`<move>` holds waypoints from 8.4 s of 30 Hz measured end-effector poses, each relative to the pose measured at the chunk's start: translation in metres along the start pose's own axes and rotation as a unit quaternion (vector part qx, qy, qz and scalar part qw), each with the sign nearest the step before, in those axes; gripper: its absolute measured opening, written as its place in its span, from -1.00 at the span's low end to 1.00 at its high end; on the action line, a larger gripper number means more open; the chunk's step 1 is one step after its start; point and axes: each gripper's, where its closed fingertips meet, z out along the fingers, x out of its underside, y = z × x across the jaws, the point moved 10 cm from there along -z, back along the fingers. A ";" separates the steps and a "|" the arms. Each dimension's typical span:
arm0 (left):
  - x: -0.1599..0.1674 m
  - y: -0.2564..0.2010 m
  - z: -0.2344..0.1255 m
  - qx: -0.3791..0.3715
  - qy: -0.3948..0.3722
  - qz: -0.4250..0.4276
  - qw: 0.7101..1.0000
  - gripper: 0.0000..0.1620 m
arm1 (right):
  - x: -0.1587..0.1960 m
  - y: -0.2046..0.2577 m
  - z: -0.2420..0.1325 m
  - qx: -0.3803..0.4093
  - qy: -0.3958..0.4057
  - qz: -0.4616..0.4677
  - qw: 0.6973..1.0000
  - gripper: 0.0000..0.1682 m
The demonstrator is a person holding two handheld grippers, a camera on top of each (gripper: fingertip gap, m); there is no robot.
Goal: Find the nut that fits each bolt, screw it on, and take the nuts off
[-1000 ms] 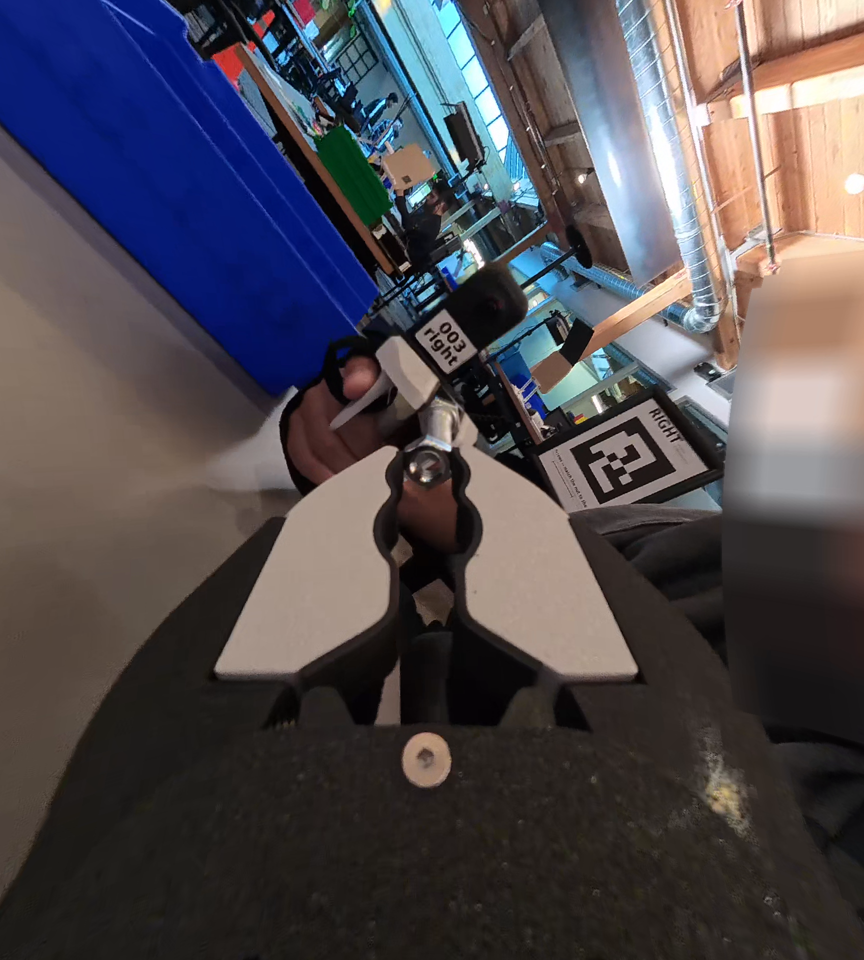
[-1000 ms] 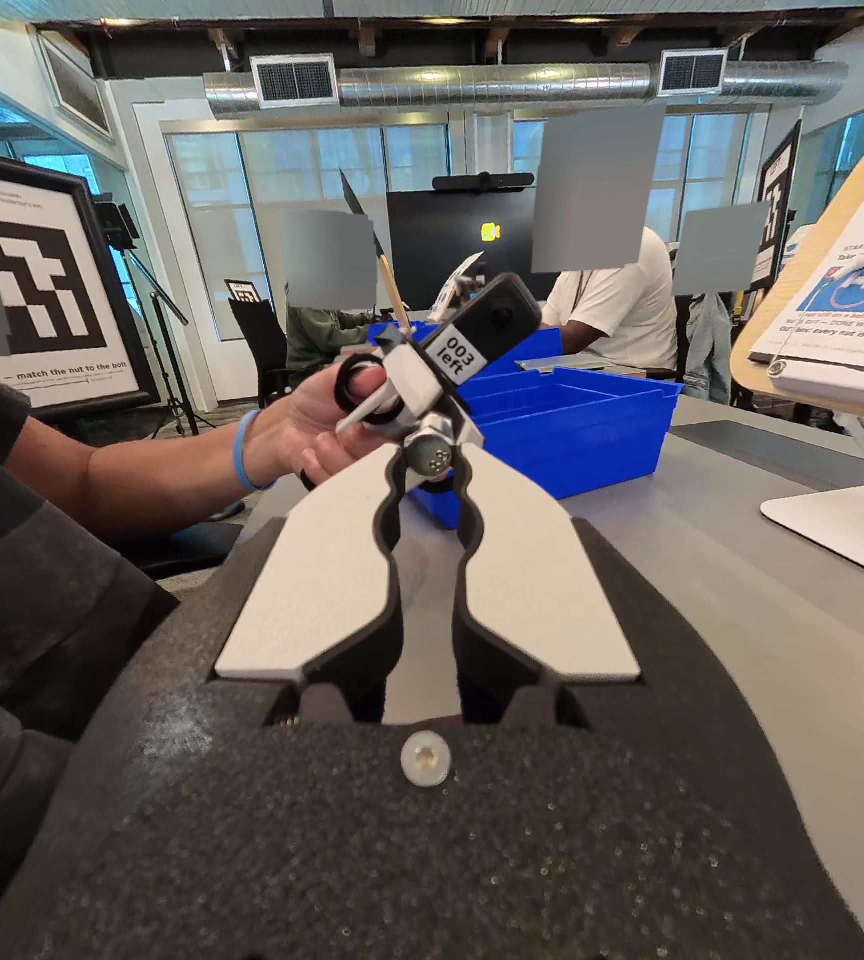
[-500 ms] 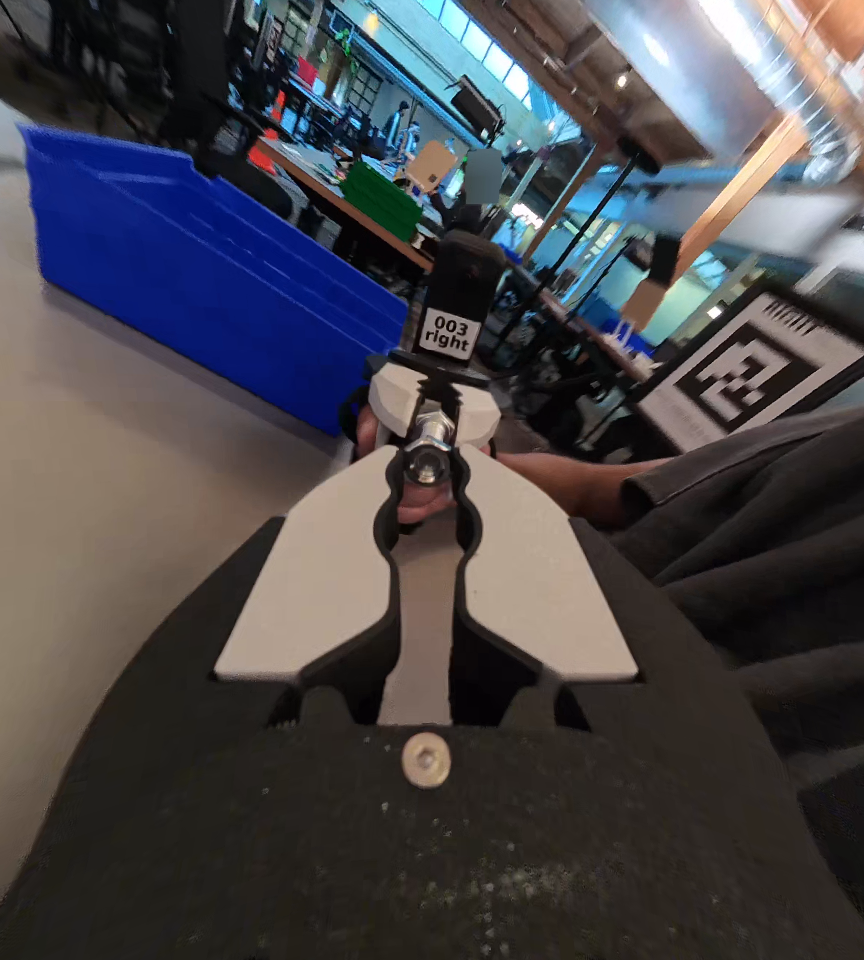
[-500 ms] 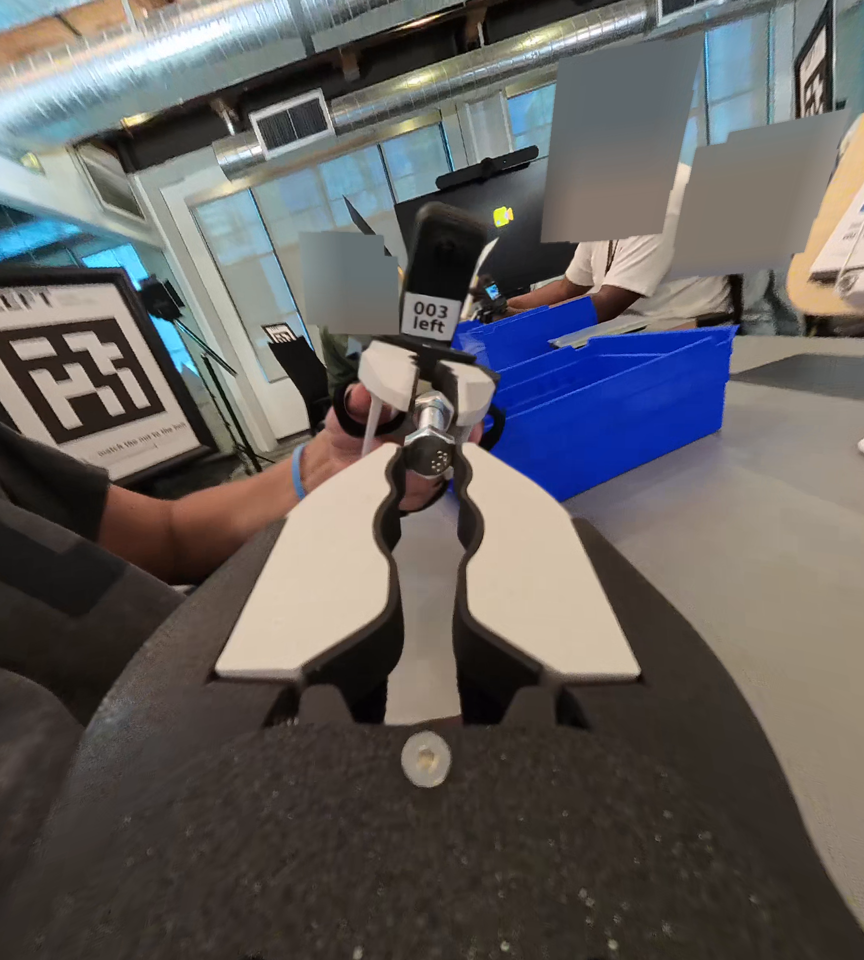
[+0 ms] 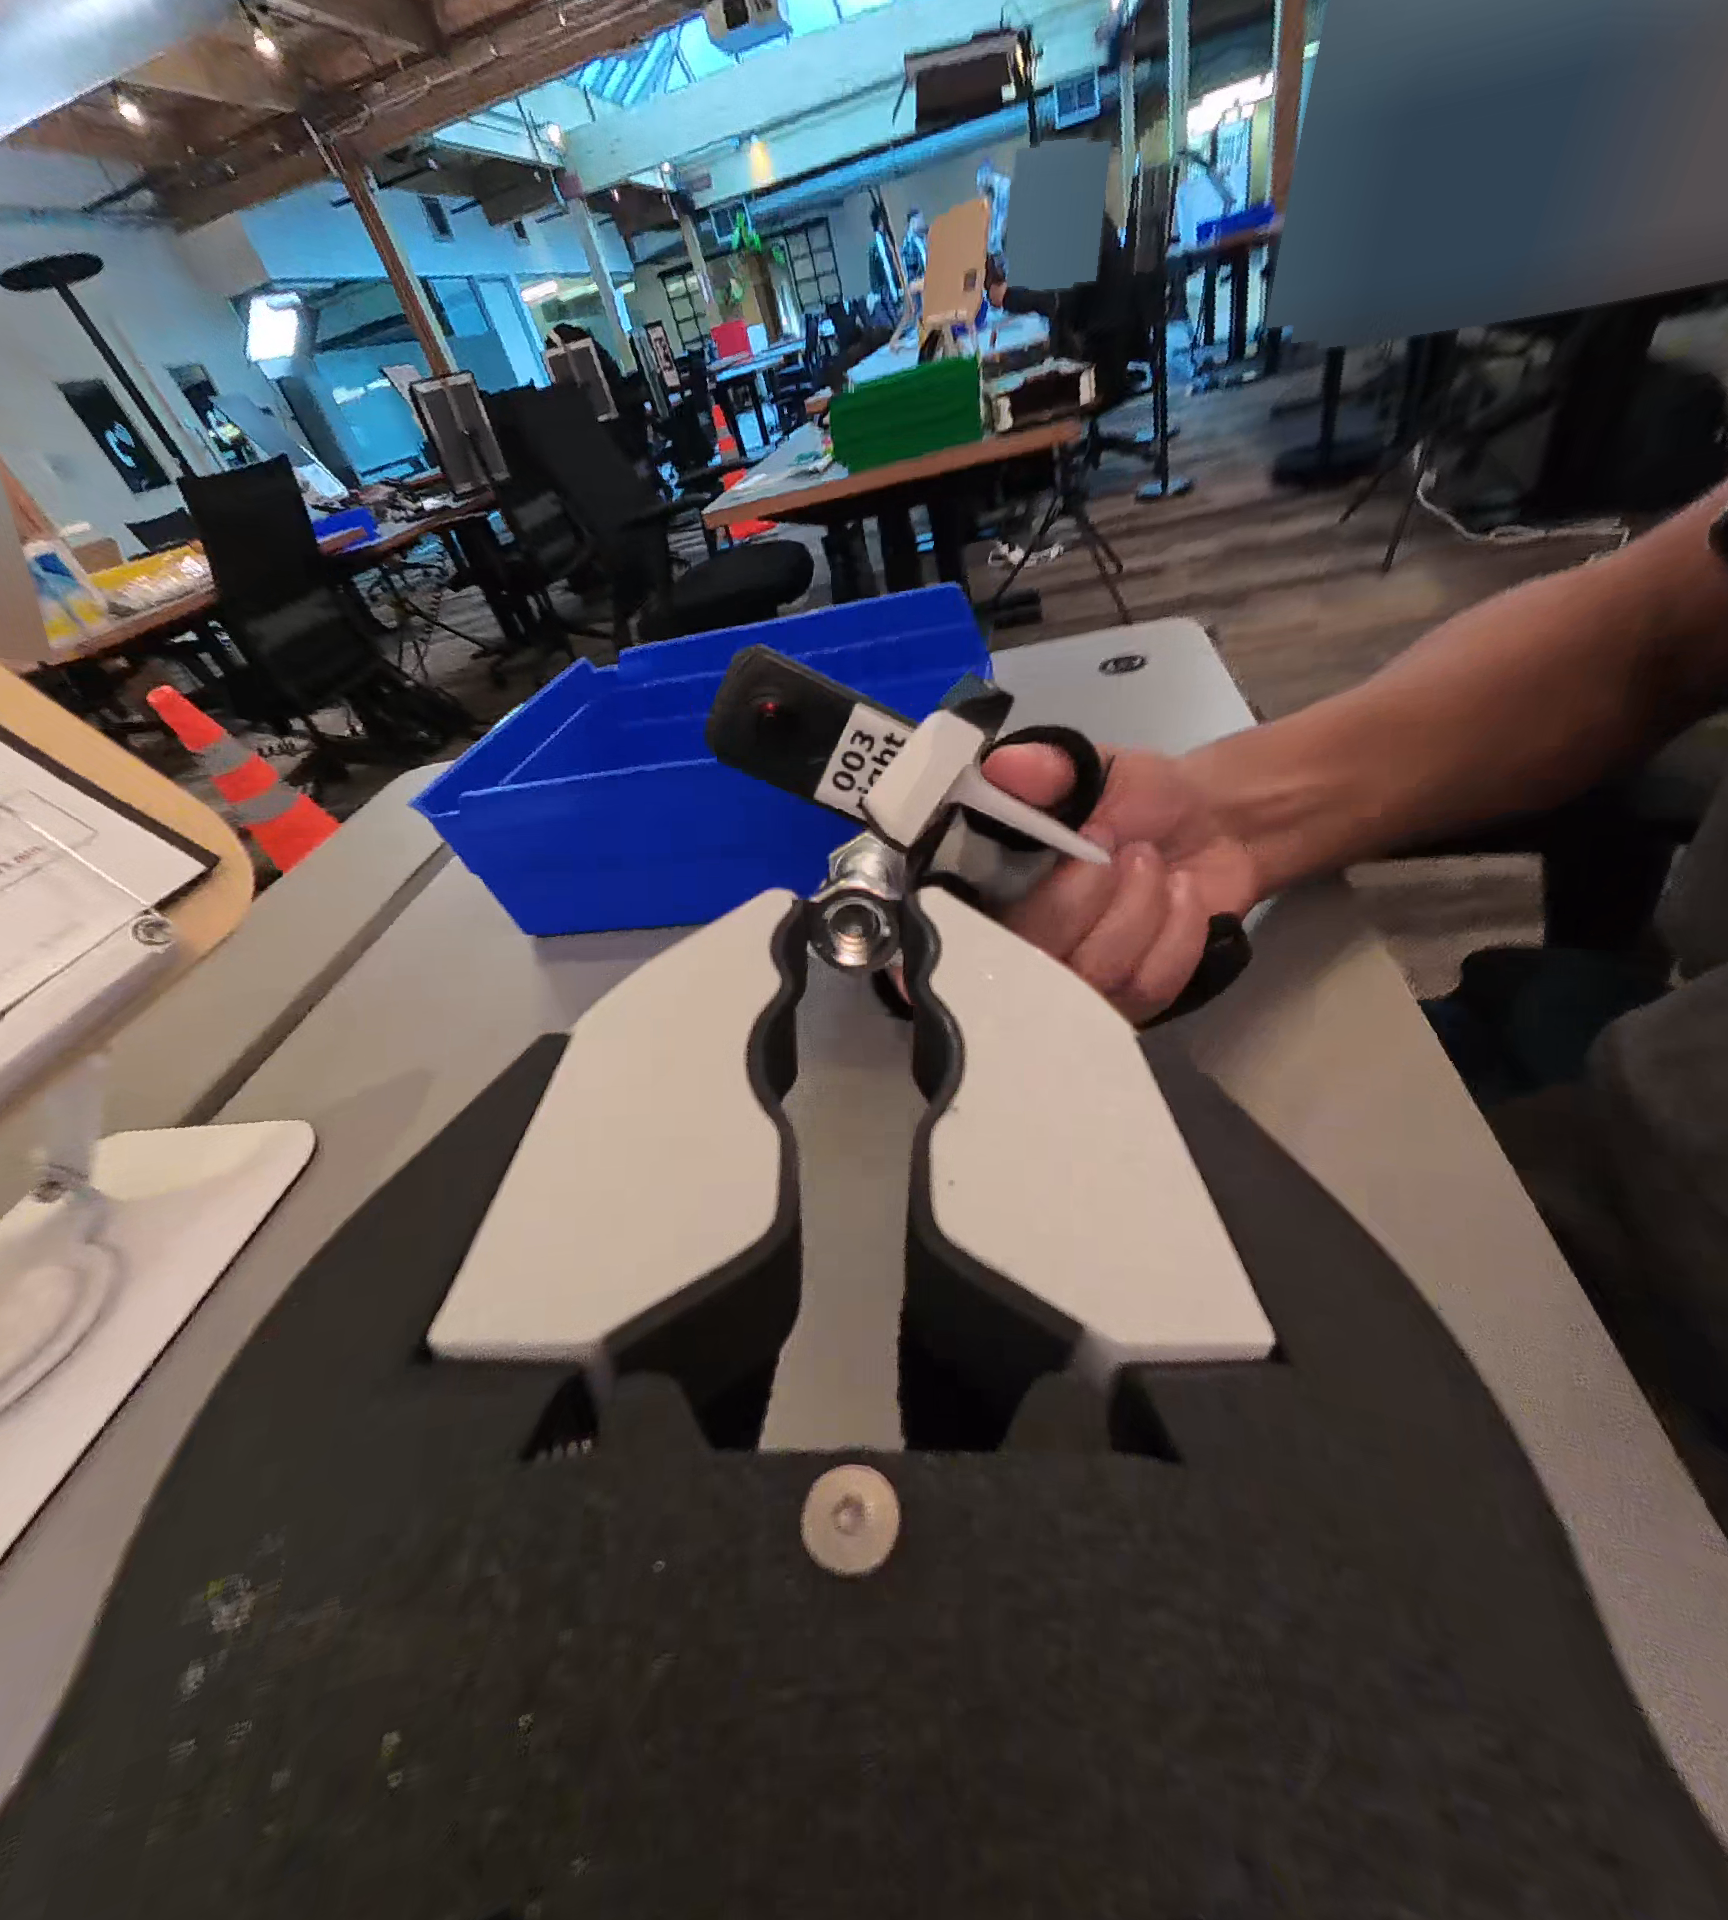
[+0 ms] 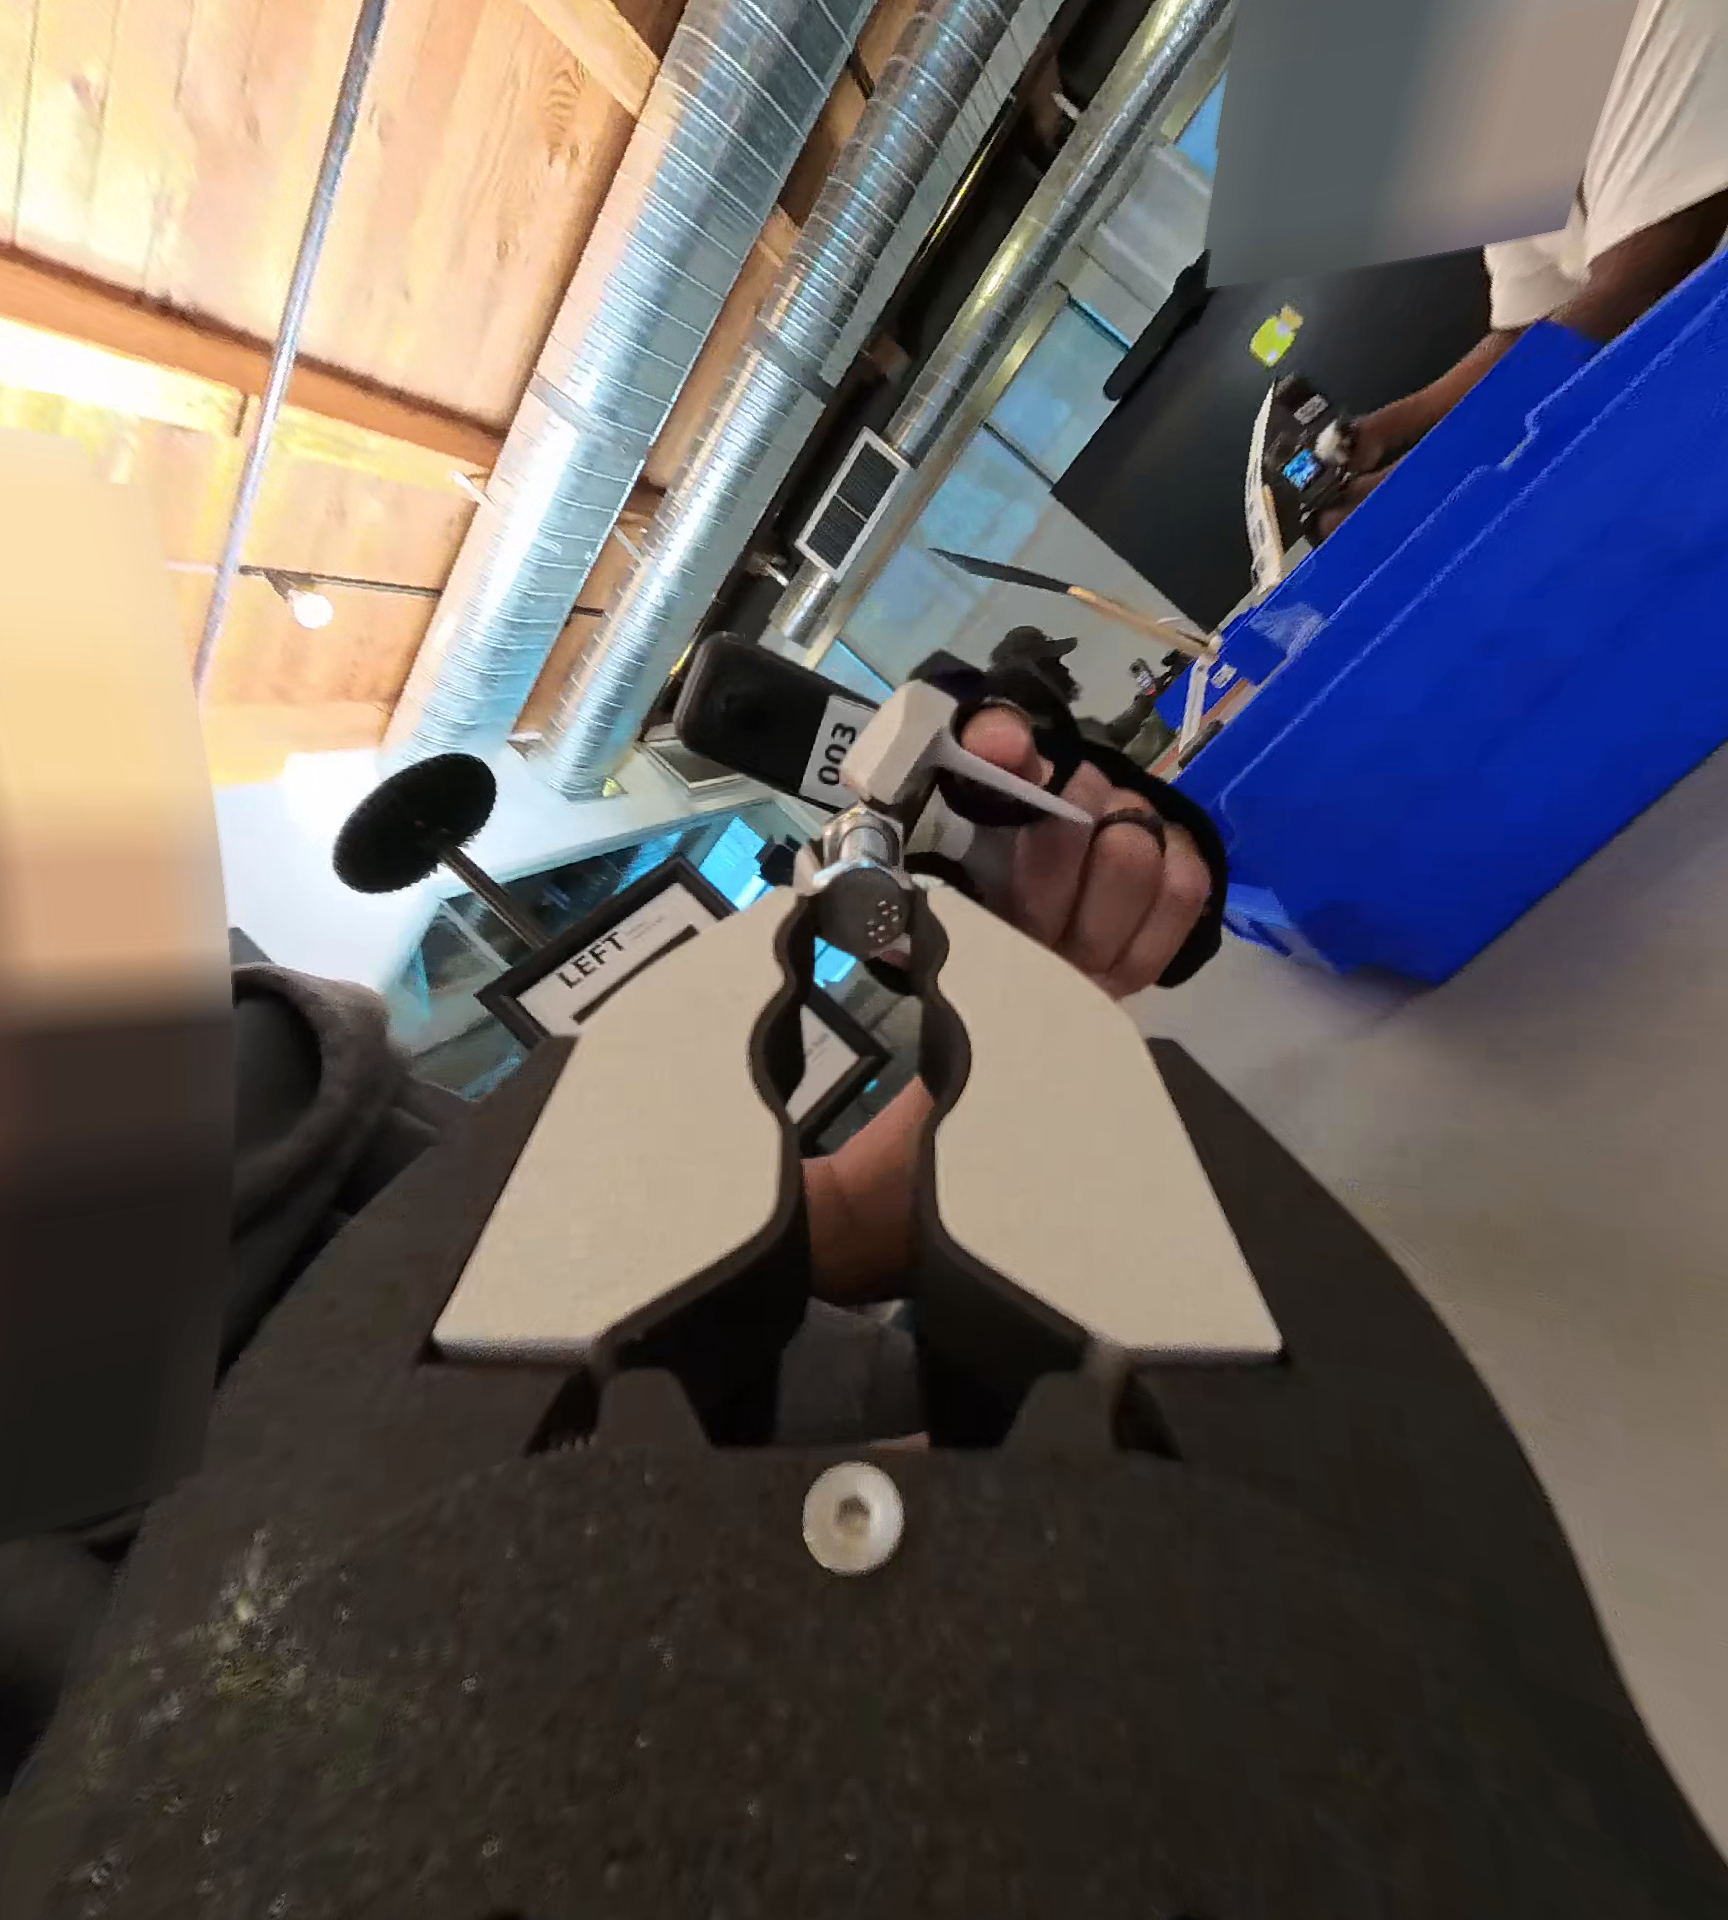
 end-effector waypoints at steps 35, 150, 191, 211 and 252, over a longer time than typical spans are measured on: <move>0.000 0.000 0.003 0.063 -0.020 -0.170 0.983 -0.47 | -0.005 0.002 -0.003 0.120 0.056 -0.157 0.979 -0.79; -0.005 -0.009 0.002 0.014 -0.101 -0.182 0.978 -0.46 | -0.014 0.013 -0.006 0.135 0.016 -0.176 0.975 -0.79; 0.091 0.032 -0.004 -0.327 0.235 -0.215 0.890 -0.35 | -0.211 -0.070 -0.170 0.697 0.501 -0.010 0.512 -0.79; 0.065 -0.005 -0.030 -0.356 0.138 -0.258 0.887 -0.34 | -0.126 0.111 -0.082 0.492 0.101 -0.356 0.788 -0.53; 0.142 0.220 -0.179 -0.216 0.545 -0.225 0.778 -0.57 | 0.028 0.024 -0.017 0.302 0.082 -0.433 0.845 -0.63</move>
